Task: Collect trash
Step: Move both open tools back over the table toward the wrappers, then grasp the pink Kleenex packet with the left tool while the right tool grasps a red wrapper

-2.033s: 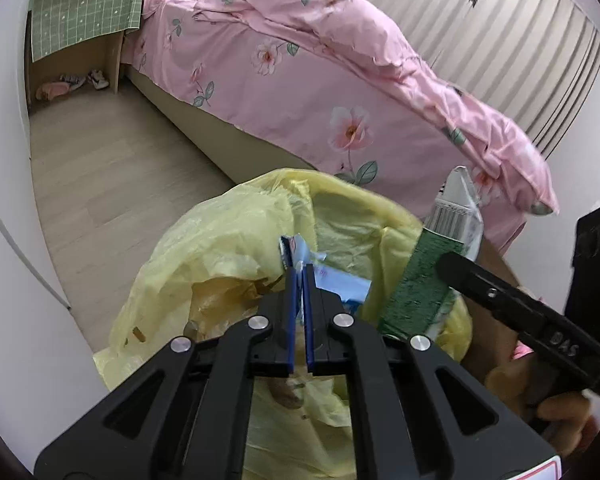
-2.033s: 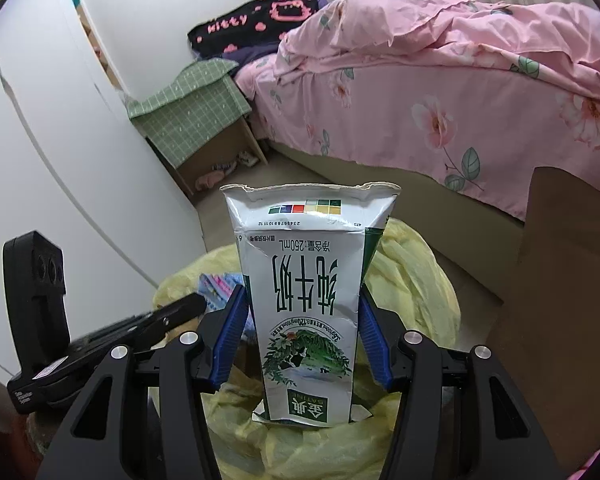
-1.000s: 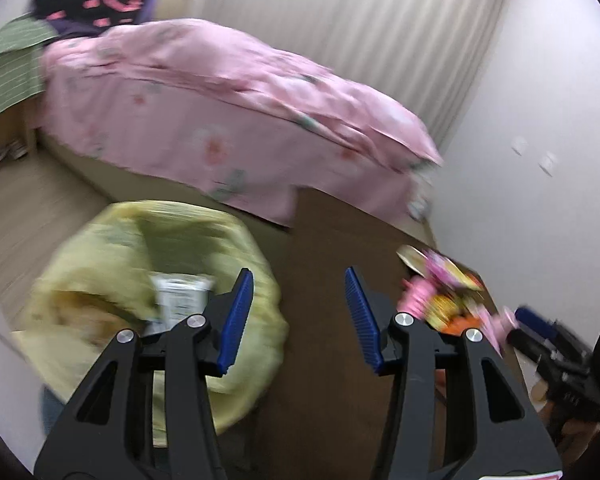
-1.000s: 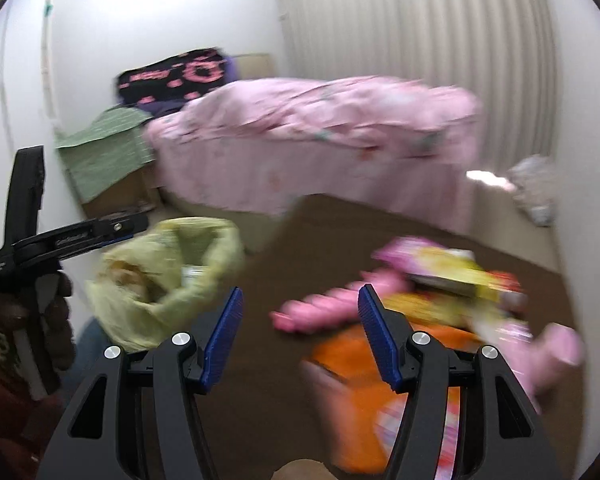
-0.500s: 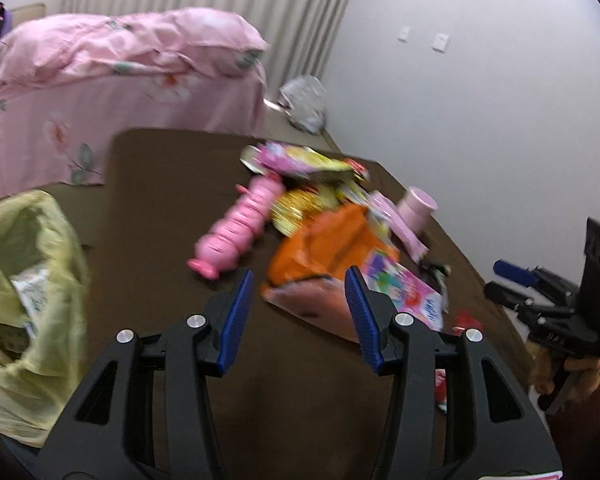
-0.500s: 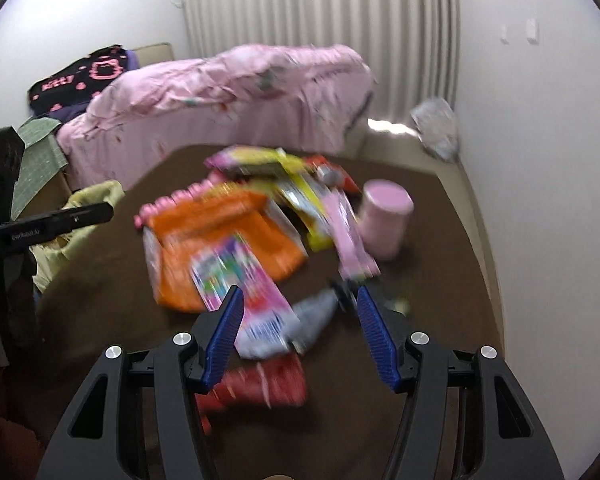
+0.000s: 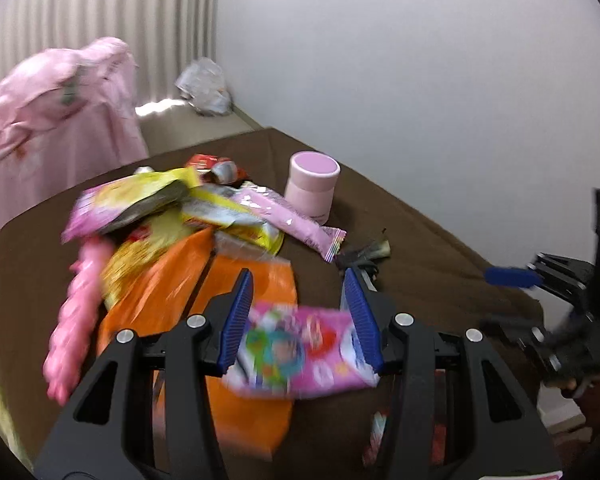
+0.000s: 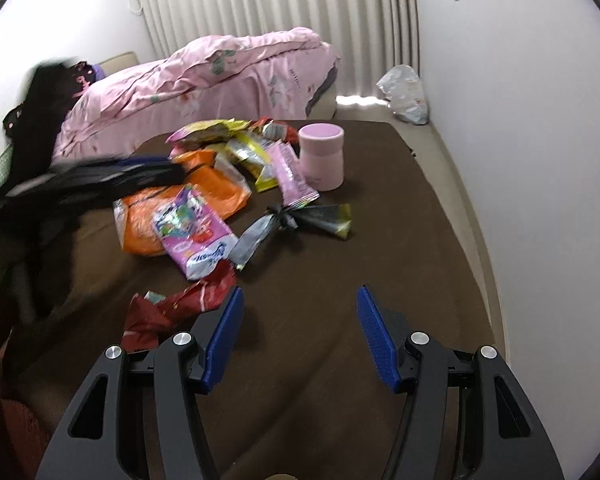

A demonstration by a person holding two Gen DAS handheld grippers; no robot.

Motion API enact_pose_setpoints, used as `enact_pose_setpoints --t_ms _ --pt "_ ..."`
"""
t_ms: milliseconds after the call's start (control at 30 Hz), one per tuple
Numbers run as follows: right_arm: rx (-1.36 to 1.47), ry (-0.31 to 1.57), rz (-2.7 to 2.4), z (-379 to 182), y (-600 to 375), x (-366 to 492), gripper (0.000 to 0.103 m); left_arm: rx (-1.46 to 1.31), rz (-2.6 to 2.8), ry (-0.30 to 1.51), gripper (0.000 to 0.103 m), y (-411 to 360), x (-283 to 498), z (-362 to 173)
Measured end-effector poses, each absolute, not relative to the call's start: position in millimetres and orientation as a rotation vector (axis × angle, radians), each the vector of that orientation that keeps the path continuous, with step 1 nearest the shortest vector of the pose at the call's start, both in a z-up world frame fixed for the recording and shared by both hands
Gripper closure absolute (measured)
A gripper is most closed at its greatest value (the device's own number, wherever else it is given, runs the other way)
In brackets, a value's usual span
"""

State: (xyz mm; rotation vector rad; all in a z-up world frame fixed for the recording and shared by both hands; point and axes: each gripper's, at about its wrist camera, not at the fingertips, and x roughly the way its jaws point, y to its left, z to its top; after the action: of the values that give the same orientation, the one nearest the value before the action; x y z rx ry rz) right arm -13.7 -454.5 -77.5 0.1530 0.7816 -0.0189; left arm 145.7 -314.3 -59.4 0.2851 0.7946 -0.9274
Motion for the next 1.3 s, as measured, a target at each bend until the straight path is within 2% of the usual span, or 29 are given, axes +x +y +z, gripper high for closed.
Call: enact_pose_setpoints --t_ms 133,300,600,700,867,967,1133,1300 --pt "0.199 0.784 0.007 -79.2 -455.6 -18.4 0.047 0.351 -0.976 0.961 0.058 -333.7 165.7 -86.5" --pt "0.261 0.795 0.08 -81.9 -447.6 -21.6 0.047 0.318 -1.023 1.026 0.058 -299.8 145.0 -93.9" --pt "0.165 0.814 0.177 -78.7 -397.8 -22.4 0.047 0.298 -0.932 1.027 0.058 -223.6 91.7 -90.2" --pt "0.207 0.802 0.243 -73.7 -385.9 -25.2 0.047 0.249 -0.904 1.023 0.058 -207.2 86.2 -84.1" --pt "0.083 0.858 0.26 -88.9 -350.2 -14.6 0.047 0.098 -0.814 0.979 0.058 -180.0 93.1 -65.2" --pt "0.031 0.906 0.209 -99.3 -349.9 -10.4 0.058 0.09 -0.802 0.962 0.058 -173.8 94.1 -57.3" --pt "-0.068 0.916 0.042 -101.3 -374.9 -20.1 0.058 0.092 -0.837 0.987 0.058 -193.9 94.6 -63.2" --pt "-0.035 0.872 -0.021 -90.5 -405.3 -30.9 0.058 0.17 -0.861 0.958 0.058 -205.6 78.6 -57.7"
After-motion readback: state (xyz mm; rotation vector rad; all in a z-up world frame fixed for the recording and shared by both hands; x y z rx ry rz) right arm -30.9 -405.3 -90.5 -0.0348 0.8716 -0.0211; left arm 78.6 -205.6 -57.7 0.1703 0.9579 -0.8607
